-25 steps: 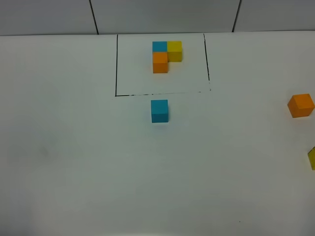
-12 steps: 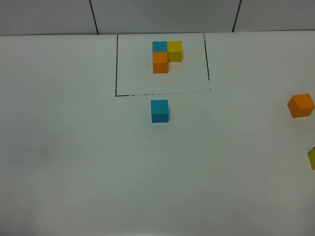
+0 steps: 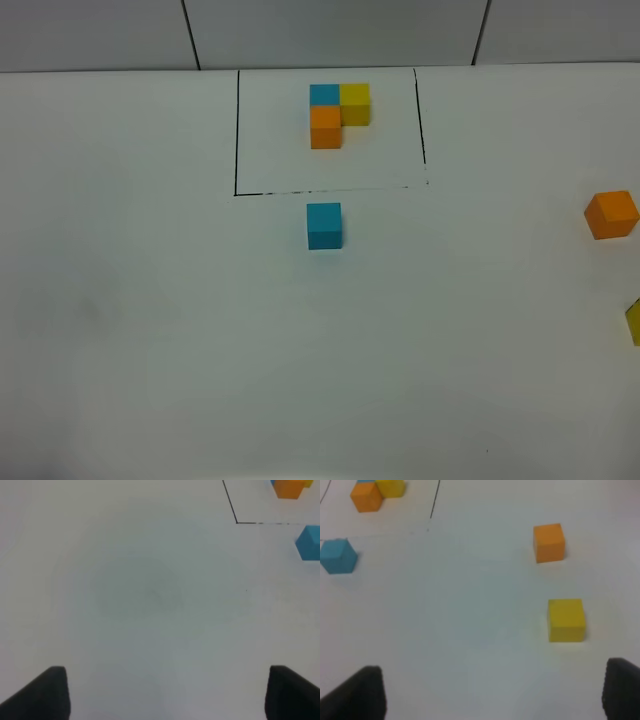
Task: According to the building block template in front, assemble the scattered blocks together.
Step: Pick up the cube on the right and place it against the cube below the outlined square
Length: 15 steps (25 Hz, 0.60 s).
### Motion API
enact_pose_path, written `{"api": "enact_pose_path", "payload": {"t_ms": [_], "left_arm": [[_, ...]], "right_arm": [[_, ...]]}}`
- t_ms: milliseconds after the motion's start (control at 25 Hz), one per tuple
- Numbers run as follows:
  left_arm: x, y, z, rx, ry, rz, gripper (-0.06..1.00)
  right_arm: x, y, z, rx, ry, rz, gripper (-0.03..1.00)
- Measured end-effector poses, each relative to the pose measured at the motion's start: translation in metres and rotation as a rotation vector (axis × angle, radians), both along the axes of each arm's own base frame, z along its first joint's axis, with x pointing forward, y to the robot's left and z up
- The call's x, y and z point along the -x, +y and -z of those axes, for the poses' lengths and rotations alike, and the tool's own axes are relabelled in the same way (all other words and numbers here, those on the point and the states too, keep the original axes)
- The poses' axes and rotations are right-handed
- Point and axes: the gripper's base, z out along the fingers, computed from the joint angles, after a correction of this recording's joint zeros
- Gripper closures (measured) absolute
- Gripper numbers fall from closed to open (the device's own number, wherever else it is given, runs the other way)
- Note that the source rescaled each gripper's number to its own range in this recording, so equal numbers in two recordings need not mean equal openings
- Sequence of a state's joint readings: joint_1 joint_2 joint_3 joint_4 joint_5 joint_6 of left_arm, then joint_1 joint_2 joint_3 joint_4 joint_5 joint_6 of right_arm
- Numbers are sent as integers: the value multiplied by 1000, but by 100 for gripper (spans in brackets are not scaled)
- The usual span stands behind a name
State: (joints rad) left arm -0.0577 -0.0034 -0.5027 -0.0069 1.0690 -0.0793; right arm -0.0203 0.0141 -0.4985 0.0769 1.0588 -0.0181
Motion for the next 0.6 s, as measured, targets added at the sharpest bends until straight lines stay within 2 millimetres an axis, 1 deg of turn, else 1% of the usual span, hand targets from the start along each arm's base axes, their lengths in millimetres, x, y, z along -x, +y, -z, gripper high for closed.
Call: {"api": "enact_pose_path", "payload": {"t_ms": [600], "left_arm": [[0,-1,0,2,0,-28,26]], "right_arm": [[0,0,0,-2,0,-1,22]]}}
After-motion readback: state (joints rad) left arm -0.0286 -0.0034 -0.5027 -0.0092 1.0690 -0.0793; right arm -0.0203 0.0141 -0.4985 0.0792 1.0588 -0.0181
